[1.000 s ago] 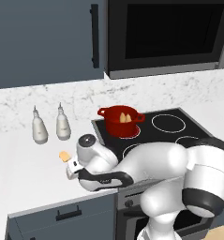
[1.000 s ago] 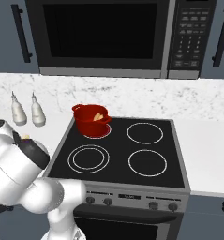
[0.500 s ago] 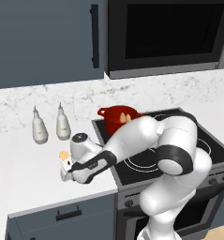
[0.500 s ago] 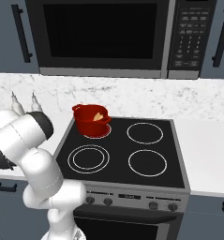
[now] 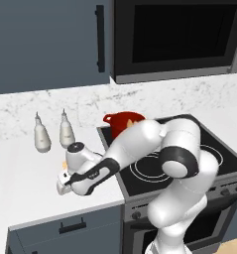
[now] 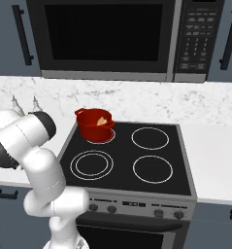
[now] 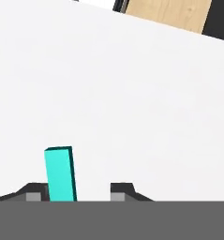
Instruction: Put the potato and squash in the pot. Retrieve the spatula and lightly stir the vegetables in the pot.
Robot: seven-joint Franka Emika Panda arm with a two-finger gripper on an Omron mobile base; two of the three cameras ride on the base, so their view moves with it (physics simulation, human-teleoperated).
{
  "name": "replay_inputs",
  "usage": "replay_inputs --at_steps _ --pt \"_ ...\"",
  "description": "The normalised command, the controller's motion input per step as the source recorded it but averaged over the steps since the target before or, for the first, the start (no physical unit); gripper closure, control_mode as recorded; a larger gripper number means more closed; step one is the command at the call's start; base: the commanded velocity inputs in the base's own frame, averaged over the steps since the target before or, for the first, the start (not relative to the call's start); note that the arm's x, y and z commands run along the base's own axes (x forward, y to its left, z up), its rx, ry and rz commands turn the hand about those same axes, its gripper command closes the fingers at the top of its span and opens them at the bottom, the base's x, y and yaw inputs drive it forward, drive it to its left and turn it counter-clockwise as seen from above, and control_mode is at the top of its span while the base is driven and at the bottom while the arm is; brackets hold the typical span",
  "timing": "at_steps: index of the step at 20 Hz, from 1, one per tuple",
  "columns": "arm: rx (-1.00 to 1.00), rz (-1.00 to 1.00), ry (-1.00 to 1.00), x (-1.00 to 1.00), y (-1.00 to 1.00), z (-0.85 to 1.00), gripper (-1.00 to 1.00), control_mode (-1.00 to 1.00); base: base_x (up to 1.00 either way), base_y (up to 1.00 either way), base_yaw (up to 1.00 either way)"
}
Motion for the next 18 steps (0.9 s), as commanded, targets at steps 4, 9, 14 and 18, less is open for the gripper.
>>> replay_inputs --at_steps 4,9,14,18 --pt "0.00 0.00 0.00 0.00 -0.03 -0.55 1.00 -1.00 0.00 0.00 0.00" --pt "0.00 0.00 0.00 -0.01 -0.07 -0.25 1.00 -1.00 0.00 0.00 0.00" --pt "0.01 0.00 -0.04 -0.15 -0.13 0.02 1.00 -1.00 0.00 0.00 0.00" --pt "0.11 0.00 -0.08 -0.43 -0.23 0.63 1.00 -1.00 0.00 0.00 0.00"
